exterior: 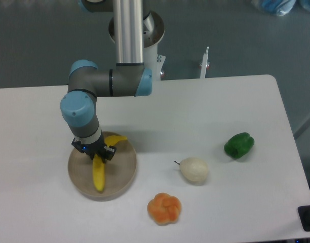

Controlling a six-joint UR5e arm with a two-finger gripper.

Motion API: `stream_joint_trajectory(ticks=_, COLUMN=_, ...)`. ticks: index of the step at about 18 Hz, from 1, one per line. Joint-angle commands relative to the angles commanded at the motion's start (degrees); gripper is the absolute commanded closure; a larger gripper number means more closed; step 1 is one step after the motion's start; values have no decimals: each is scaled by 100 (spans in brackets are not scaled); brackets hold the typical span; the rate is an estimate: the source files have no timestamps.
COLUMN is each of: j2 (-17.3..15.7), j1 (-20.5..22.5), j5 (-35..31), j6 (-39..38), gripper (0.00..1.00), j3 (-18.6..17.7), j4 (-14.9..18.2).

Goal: Pick up the banana from the plate
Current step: 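Close the gripper on the banana's stem end, then lift the banana off the plate and carry it toward the green pepper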

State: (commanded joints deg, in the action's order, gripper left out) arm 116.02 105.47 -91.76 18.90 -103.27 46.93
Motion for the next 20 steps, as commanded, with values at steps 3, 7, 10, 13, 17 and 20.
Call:
stream_joint_trajectory(ticks=3, j2=-96, j1=44, j5=-9, j6=44, gripper=87, j3=53, j4=9)
stream_joint_trajectory(ticks=7, j2=-491, j1=368, j5=-26, j6=754, gripper=87, j3=62, j4=123)
stream_joint_trajectory(ticks=10, j2=-799, j1=798, j5=-26, j6=1194, gripper=87, j3=44, j4=306)
stream_joint_trajectory(ticks=13, j2=-993, j1=1247, j5=-17, j6=1887, gripper=87, j3=44, j4=606)
stream_joint_trajectory(ticks=17, j2=-1125, j1=1941, j5=-18, j6=2898, gripper=87, j3=62, j4=615)
stream_joint_trajectory(ticks=20, j2=-1152, j1=2468, j5=-17, j6=3566, gripper=87, j3=79, j4=598)
